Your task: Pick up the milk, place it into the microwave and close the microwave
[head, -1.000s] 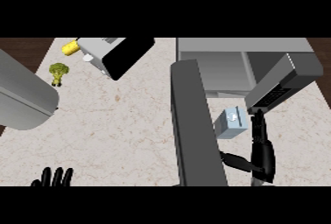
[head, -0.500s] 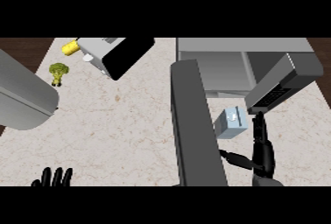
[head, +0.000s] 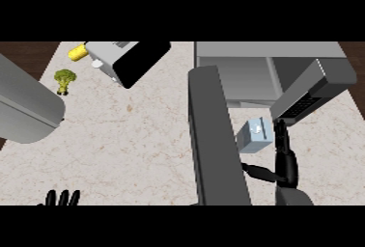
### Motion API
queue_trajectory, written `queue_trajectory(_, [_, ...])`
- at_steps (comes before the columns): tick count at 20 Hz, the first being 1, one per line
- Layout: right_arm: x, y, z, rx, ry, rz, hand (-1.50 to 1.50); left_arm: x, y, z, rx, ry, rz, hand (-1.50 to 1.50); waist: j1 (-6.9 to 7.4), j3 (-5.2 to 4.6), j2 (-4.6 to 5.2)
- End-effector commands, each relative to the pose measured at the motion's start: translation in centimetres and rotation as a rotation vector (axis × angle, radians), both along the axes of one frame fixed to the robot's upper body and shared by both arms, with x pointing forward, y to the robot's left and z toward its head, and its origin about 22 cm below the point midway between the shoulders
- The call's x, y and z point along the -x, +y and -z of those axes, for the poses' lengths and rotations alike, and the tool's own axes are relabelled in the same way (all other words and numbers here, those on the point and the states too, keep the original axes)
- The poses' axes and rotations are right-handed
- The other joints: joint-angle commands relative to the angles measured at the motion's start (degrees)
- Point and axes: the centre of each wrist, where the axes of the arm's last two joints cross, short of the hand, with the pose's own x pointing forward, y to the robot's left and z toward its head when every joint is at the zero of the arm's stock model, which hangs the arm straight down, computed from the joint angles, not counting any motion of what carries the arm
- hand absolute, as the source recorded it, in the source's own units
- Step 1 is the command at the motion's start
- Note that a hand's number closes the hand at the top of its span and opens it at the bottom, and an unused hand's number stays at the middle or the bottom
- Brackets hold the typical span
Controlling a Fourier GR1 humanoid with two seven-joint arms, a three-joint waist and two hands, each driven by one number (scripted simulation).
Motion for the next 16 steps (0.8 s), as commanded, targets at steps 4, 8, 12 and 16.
queue_trajectory(4, [-1.4, 0.5, 0.7, -0.037, 0.008, -0.028, -1.5, 0.0, -0.8, 1.7, 0.006, -0.011, 0.0, -1.5, 0.16, 0.02, 0.08])
queue_trajectory(8, [-3.0, 1.5, -0.2, -0.06, 0.009, -0.013, -1.5, -0.1, 0.3, 1.6, -0.009, -0.01, 0.006, -1.5, 0.02, 0.0, 0.04])
queue_trajectory(12, [-3.6, 1.7, -0.1, -0.017, -0.019, 0.084, -1.5, 1.0, 0.3, 0.4, -0.005, -0.001, -0.008, -1.5, 0.28, 0.02, 0.09])
queue_trajectory(16, [-3.3, 0.5, 0.1, 0.16, -0.014, 0.054, 1.5, 1.2, 0.5, 1.6, 0.003, -0.006, 0.014, -1.5, 0.41, -0.01, 0.12])
